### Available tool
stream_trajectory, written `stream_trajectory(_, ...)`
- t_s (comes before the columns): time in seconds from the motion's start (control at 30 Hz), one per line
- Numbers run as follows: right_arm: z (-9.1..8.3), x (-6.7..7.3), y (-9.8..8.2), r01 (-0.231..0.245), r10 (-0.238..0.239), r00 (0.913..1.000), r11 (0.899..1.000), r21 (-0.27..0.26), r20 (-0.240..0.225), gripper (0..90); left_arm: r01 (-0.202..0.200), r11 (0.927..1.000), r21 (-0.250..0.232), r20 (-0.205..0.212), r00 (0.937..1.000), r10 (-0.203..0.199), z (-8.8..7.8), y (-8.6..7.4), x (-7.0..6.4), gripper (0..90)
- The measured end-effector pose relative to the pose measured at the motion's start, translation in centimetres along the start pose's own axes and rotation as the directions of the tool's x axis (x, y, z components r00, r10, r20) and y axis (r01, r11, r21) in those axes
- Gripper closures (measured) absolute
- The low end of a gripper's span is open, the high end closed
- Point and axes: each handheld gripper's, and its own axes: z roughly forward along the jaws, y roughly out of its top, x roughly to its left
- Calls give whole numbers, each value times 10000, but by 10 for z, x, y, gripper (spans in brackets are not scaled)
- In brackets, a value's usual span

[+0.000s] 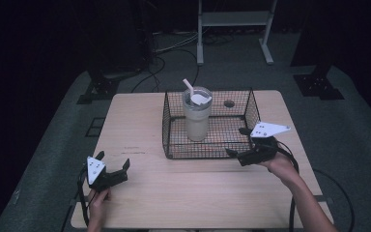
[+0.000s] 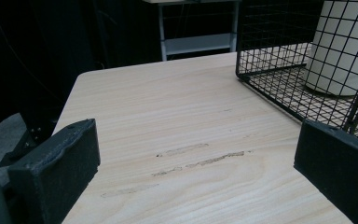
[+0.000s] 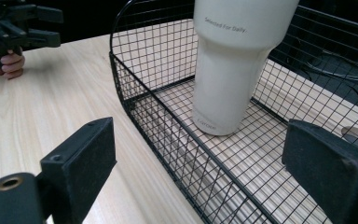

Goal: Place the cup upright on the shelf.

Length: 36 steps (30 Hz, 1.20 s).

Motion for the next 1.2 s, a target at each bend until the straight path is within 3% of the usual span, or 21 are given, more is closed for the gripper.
stream_trajectory(1.2,-32,30,-56,-252,256,9996,9990,-361,128,89,-54,10000,35,-27,10000,54,0,0,-1,0)
